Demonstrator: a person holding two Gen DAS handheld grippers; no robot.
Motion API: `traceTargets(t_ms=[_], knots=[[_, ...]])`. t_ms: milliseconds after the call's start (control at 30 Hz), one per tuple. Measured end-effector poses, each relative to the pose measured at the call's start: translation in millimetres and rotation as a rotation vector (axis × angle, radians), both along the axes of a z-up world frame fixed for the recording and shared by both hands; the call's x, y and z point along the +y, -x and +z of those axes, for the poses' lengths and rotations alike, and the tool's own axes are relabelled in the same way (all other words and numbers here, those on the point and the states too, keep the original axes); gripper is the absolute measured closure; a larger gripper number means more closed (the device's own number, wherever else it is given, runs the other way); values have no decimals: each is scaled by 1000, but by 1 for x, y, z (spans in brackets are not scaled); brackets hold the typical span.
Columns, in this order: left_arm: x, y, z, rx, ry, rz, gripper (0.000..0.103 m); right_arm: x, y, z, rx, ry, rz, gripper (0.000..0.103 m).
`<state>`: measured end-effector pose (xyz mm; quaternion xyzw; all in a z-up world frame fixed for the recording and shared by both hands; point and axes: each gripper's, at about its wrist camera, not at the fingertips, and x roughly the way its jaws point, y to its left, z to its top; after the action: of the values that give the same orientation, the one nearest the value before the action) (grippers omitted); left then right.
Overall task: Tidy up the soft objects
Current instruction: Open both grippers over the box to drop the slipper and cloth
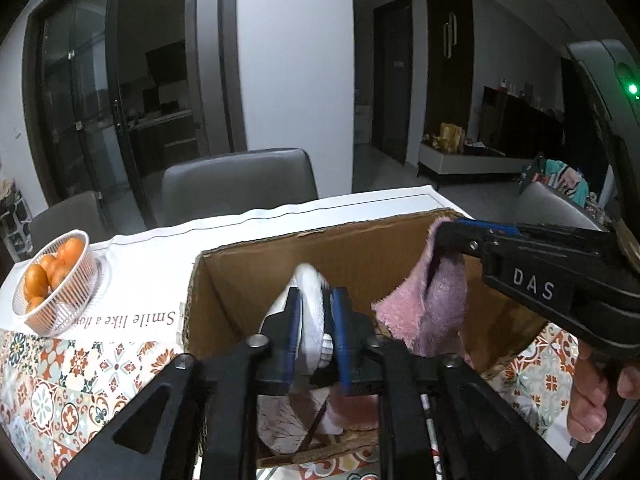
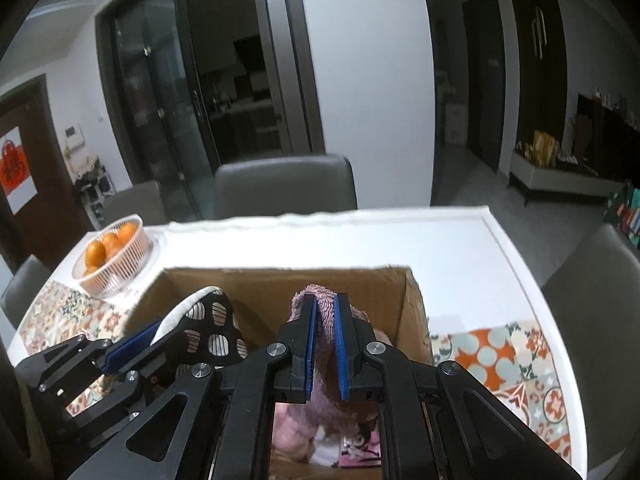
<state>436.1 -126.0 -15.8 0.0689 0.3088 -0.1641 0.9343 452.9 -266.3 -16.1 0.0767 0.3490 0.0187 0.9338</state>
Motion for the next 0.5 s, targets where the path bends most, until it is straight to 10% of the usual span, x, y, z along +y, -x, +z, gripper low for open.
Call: traceTargets(t_ms=[133,500], knots=[[1,3,4,-18,-7,16,56,0,-4,-6,55,-11,8,67],[32,35,23,-68,6,139,41,0,37,11,2,36,-46,57]])
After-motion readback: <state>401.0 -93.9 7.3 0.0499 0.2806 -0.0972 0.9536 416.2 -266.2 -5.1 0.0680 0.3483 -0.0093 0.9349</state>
